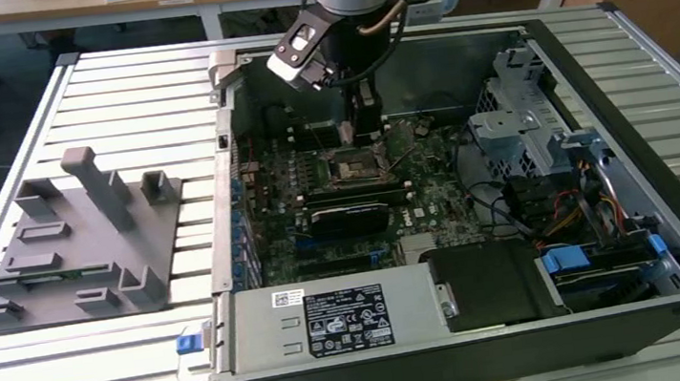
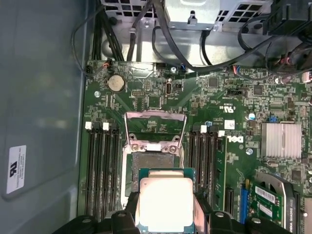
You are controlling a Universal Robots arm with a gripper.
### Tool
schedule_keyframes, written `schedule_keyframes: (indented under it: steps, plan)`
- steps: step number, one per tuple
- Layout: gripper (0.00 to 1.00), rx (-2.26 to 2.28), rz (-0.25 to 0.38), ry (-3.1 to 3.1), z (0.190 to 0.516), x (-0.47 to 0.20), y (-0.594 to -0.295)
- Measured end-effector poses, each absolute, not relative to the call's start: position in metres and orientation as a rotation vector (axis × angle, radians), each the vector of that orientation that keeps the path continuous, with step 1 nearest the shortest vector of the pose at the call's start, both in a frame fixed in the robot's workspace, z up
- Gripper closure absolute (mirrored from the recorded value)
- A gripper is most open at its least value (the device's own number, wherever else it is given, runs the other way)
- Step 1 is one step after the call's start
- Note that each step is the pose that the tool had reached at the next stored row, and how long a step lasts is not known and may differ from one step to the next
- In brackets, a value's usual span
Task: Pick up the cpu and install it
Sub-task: 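Place the cpu into insertion slot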
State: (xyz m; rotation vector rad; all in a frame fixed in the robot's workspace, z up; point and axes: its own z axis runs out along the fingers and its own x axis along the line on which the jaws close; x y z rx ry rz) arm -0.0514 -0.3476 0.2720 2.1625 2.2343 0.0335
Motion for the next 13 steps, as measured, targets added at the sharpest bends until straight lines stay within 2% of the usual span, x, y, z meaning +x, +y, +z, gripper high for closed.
schedule_keyframes:
  steps: [13]
  plan:
    - [0.47, 2.163, 0.033, 2.234, 0.261, -0.051, -0.348]
